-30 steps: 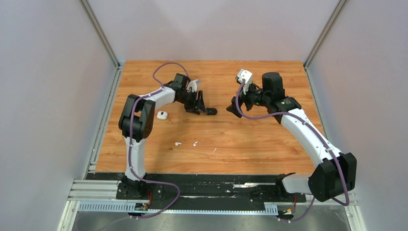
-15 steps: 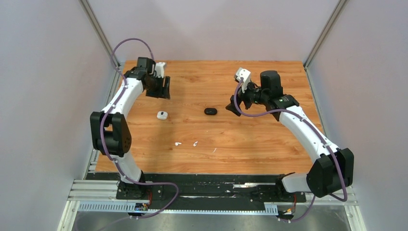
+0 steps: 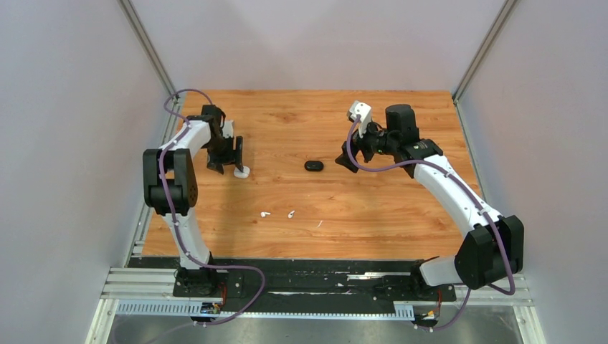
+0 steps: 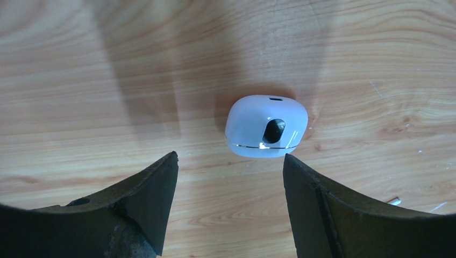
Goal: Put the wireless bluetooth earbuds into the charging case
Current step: Move the charging case to the center of the board.
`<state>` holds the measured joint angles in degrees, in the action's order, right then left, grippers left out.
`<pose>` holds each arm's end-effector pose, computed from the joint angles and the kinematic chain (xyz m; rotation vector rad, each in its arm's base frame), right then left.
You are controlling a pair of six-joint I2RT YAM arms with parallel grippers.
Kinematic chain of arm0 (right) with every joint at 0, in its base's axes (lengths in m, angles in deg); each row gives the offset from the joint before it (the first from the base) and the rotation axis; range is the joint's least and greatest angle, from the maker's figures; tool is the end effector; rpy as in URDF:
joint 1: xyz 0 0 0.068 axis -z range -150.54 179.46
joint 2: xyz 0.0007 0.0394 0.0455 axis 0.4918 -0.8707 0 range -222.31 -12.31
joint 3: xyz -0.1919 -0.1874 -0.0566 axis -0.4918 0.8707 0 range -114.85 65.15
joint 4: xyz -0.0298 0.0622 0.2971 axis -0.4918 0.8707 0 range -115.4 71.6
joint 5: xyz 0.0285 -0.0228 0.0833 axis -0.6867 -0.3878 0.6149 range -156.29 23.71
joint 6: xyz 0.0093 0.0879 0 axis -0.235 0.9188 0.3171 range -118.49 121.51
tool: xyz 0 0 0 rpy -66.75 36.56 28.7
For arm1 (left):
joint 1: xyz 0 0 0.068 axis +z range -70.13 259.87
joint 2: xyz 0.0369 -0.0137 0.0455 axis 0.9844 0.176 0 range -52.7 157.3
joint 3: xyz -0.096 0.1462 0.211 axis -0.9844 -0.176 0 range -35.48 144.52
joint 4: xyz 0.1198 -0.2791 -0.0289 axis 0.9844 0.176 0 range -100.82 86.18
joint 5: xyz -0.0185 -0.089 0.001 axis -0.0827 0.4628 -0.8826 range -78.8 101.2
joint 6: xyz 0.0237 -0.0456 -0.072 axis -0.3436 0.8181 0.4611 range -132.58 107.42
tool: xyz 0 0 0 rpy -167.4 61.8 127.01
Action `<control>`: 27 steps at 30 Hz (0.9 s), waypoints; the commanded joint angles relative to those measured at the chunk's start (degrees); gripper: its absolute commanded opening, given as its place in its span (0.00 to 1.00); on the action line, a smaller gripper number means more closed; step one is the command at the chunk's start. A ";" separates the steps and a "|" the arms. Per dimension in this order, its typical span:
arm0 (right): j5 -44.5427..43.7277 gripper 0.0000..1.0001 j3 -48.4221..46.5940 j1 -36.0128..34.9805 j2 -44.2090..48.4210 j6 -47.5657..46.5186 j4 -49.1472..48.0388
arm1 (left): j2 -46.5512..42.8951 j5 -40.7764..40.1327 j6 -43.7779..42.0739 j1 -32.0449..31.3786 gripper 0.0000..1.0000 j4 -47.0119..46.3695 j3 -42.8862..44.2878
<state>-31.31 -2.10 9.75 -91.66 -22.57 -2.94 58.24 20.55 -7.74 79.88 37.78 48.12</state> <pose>0.3444 0.1714 0.2934 -1.0975 1.8054 0.6145 0.4378 -0.0125 0.1338 -0.0934 2.8917 -0.2514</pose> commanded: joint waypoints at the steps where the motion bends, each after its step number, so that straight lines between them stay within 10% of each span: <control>1: 0.50 0.98 -1.83 -0.07 1.08 0.08 -0.84 | 1.45 2.63 6.15 -0.19 0.79 1.10 0.32; 13: 0.48 0.98 -1.80 -0.12 0.74 0.52 -0.19 | 8.25 8.71 13.68 -1.61 0.73 -1.08 3.39; 27: -0.31 0.97 -0.65 -0.07 1.18 -1.23 -0.21 | 19.17 10.92 -0.95 -14.34 0.28 -0.46 19.10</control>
<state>-31.38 -2.10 9.75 -91.66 -22.65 -2.37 72.62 32.70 -0.74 68.20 37.14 64.47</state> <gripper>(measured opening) 0.976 0.357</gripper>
